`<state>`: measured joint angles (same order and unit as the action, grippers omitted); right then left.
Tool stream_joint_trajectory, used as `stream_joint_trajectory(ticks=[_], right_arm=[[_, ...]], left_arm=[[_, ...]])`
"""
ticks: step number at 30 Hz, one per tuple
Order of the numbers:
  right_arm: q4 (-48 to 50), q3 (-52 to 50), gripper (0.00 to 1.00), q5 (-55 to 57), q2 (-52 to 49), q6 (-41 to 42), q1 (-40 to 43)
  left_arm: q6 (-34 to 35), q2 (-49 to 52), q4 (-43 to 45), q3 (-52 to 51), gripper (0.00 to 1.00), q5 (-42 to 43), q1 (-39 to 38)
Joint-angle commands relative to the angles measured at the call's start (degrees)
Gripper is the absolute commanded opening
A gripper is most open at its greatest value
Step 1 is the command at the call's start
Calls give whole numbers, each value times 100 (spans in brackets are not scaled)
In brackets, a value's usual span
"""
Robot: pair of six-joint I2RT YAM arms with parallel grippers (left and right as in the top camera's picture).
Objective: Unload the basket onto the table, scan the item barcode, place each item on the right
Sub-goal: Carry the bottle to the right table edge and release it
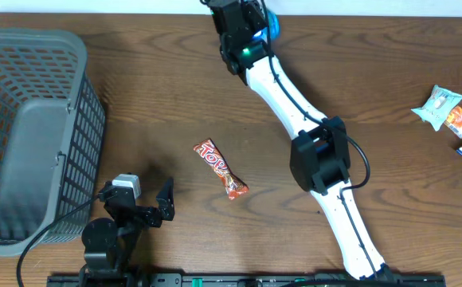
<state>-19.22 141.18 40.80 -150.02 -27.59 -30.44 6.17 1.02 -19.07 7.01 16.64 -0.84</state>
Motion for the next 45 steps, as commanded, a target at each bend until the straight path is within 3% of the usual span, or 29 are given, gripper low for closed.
stream_joint_trajectory(ticks=[1, 7, 14, 19, 24, 26, 30, 33, 38, 42, 45], right_arm=[[72, 315, 16, 1019, 55, -463, 39], [-994, 315, 15, 1561, 273, 114, 391], [-2688, 308, 17, 1497, 376, 1117, 1554], [-3163, 254, 15, 686, 376, 1567, 2601], [-3045, -81, 19, 232, 374, 1600, 3560], [-2983, -350, 28, 232, 374, 1722, 3998], [-3195, -503, 36, -61, 374, 2245, 4470], [-3351, -501, 50, -374, 398, 2616, 4682], [-3432, -498, 86, -391, 551, 2800, 4697], [-3442, -439, 97, -756, 898, 2949, 4577], [-3576, -437, 99, -1858, 1355, 3086, 4441]], left_arm=[[11, -4, -109, -87, 98, 87, 24], [13, -4, -109, -87, 98, 87, 24], [13, -4, -109, -87, 98, 87, 24], [13, -4, -109, -87, 98, 87, 24], [13, -4, -109, -87, 99, 87, 24], [13, -4, -109, -87, 98, 87, 24], [13, -4, -109, -87, 98, 87, 24], [13, -4, -109, -87, 98, 87, 24], [13, -4, -109, -87, 98, 87, 24], [13, -4, -109, -87, 99, 87, 24], [13, -4, -109, -87, 98, 87, 24]])
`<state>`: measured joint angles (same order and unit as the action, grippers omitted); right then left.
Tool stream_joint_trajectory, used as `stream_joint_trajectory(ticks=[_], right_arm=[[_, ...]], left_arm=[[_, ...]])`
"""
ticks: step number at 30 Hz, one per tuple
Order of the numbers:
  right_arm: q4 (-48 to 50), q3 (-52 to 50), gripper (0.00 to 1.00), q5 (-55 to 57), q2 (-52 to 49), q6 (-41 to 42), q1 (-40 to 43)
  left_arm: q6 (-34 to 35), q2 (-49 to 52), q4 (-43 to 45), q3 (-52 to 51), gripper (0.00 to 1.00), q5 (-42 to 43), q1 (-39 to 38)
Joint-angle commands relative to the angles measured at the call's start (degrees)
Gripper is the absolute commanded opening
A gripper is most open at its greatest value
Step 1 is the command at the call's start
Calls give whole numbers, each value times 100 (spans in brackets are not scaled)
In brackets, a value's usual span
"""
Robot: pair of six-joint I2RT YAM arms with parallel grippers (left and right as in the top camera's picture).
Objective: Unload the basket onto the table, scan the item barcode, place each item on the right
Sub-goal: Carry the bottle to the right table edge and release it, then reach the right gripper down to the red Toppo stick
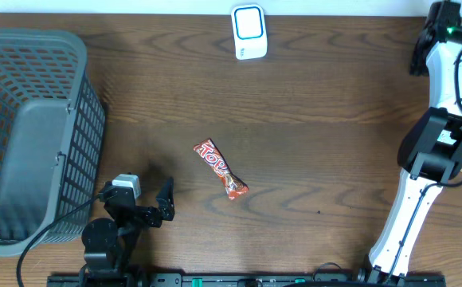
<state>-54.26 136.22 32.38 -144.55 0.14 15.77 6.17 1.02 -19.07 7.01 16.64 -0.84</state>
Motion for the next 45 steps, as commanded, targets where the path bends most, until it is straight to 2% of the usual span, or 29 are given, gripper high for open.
stream_joint_trajectory(ticks=[1, 7, 10, 13, 18, 20, 23, 28, 33, 37, 45], right_arm=[[-168, 59, 99, -1648, 990, 444, -240], [-977, 57, 99, -6535, 1759, 498, -815], [-1423, 57, 99, -7617, 1790, 494, -1423], [-1921, 13, 99, -7228, 1786, 243, -2138], [-2787, -35, 98, -5427, 1786, 195, -3484], [-2940, -142, 98, -4701, 1786, 195, -4118], [-2870, -479, 95, -4343, 1786, 197, -4795], [-2057, -1650, 88, -3877, 1786, 245, -5711], [-1233, -2645, 80, -3180, 1786, 455, -6284], [-1060, -2889, 76, -2518, 1786, 850, -6594], [-173, -3641, 69, -1596, 1786, 909, -6926]], left_arm=[[13, -4, -109, -87, 98, 87, 24], [13, -4, -109, -87, 99, 87, 24], [13, -4, -109, -87, 98, 87, 24], [13, -4, -109, -87, 98, 87, 24], [13, -4, -109, -87, 98, 87, 24], [13, -4, -109, -87, 98, 87, 24], [13, -4, -109, -87, 98, 87, 24], [13, -4, -109, -87, 98, 87, 24], [13, -4, -109, -87, 98, 87, 24], [13, -4, -109, -87, 98, 87, 24], [13, -4, -109, -87, 98, 87, 24]])
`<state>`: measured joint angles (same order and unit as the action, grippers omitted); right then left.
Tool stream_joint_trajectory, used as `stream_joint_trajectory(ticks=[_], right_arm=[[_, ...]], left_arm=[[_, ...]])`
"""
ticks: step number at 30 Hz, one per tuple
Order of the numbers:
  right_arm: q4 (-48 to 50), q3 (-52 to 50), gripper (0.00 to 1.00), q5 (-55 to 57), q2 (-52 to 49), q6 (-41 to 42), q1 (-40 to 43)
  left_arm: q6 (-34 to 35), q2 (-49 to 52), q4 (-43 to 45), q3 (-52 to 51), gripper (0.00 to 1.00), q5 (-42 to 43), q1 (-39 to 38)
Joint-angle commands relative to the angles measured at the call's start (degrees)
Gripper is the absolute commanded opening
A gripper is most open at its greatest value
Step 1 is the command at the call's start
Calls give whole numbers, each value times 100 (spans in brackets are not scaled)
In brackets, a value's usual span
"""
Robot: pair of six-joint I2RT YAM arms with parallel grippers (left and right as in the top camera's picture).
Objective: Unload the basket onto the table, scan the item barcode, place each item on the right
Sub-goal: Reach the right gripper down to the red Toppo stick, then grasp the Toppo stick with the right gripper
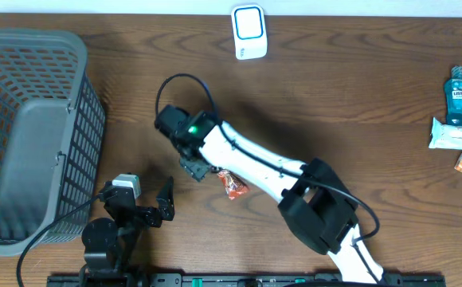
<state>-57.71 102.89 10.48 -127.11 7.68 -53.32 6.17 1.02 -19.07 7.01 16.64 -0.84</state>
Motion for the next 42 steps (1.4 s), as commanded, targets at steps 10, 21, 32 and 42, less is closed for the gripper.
stream_joint_trajectory(ticks=[10, 21, 32, 42], right_arm=[[535, -1137, 25, 592, 42, 568, -15], [-715, 98, 1, -901, 48, -57, 415], [-3097, 671, 1, -7197, 46, -4673, 2035], [-3486, 197, 1, -8454, 46, -5327, 2413]], left_arm=[[11, -4, -109, -87, 98, 87, 24], [13, -4, -109, -87, 98, 87, 24], [13, -4, -109, -87, 98, 87, 24], [13, -4, -109, -87, 98, 87, 24]])
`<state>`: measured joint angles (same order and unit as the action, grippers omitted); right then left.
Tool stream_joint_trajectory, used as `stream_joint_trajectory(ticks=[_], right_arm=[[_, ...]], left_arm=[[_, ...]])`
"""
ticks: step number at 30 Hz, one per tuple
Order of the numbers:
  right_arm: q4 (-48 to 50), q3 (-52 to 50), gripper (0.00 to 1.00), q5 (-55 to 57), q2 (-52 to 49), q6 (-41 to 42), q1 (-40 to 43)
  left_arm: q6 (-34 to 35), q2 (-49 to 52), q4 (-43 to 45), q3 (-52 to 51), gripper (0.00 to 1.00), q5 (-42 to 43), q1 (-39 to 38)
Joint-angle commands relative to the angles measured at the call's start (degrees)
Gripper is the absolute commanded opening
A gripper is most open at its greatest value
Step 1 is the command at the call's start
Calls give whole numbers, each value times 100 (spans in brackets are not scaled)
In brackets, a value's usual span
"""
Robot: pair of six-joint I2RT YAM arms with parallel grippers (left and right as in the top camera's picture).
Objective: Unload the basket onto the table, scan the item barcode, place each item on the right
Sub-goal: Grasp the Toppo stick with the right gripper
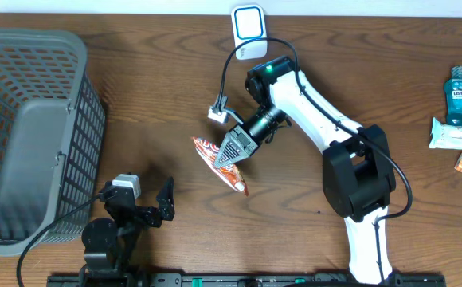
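Note:
A red and orange candy bar (pixel 241 186) lies slanted at the table's middle in the overhead view. My right gripper (pixel 225 159) reaches down-left from the white arm and sits over the bar's middle, its fingers drawn together on the wrapper. The bar's two ends stick out on either side. A white and blue barcode scanner (pixel 248 32) stands at the table's far edge, above the right arm. My left gripper (pixel 166 201) rests low at the near left, open, away from the bar.
A grey wire basket (pixel 80 96) fills the left side. At the far right stand a blue mouthwash bottle (pixel 461 94) and several small packets (pixel 454 134). A thin cable (pixel 225 84) loops beside the right wrist.
My right arm has swung from the bar's left end to reach it from the upper right. The gripper is now on the bar's middle. The bar lies about where it was.
My right gripper was first at the far edge, over the scanner's place. Then it was at the far right and the scanner stood uncovered. After that a mouthwash bottle stood at the right and the gripper was at the candy bar. Now it grips the bar's middle.

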<state>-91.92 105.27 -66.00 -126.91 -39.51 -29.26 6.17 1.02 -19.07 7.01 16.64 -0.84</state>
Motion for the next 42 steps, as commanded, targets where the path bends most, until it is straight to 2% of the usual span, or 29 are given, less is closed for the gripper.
stream_joint_trajectory(ticks=[1, 4, 7, 11, 14, 15, 16, 17, 18, 20, 21, 23, 24, 25, 26, 32, 42], right_arm=[[-63, -42, 1, -767, 26, -761, -2], [286, -57, 1, 92, 26, -1086, -39], [970, -195, 1, 1563, 26, -688, -120], [2256, -411, 1, 3753, 26, 1331, -236], [2712, -452, 3, 4664, 26, 2031, -280], [2791, -452, 12, 4710, 26, 2083, -297], [2841, -452, 26, 4704, 26, 2151, -313], [2887, -446, 54, 4701, 26, 2273, -330], [2905, -411, 63, 4704, 28, 2413, -350], [2841, -254, 68, 4706, 28, 2608, -380], [2789, -160, 68, 4704, 28, 2715, -382], [2627, 138, 50, 4697, 28, 3008, -382], [2566, 260, 28, 4669, 28, 3191, -382], [2479, 396, 11, 4601, 28, 3383, -382], [2402, 492, 1, 4518, 28, 3501, -387], [2033, 734, 1, 3539, 28, 3541, -501], [2691, 94, 1, 4332, 22, 3718, -1119]], left_arm=[[13, -4, -109, -87, 99, 87, 24], [13, -4, -109, -87, 98, 87, 24], [13, -4, -109, -87, 98, 87, 24], [13, -4, -109, -87, 98, 87, 24], [13, -4, -109, -87, 98, 87, 24], [13, -4, -109, -87, 98, 87, 24], [13, -4, -109, -87, 98, 87, 24], [13, -4, -109, -87, 98, 87, 24], [13, -4, -109, -87, 98, 87, 24], [13, -4, -109, -87, 98, 87, 24], [13, -4, -109, -87, 99, 87, 24], [13, -4, -109, -87, 98, 87, 24], [13, -4, -109, -87, 98, 87, 24], [13, -4, -109, -87, 98, 87, 24], [13, -4, -109, -87, 98, 87, 24], [13, -4, -109, -87, 98, 87, 24], [13, -4, -109, -87, 98, 87, 24]])
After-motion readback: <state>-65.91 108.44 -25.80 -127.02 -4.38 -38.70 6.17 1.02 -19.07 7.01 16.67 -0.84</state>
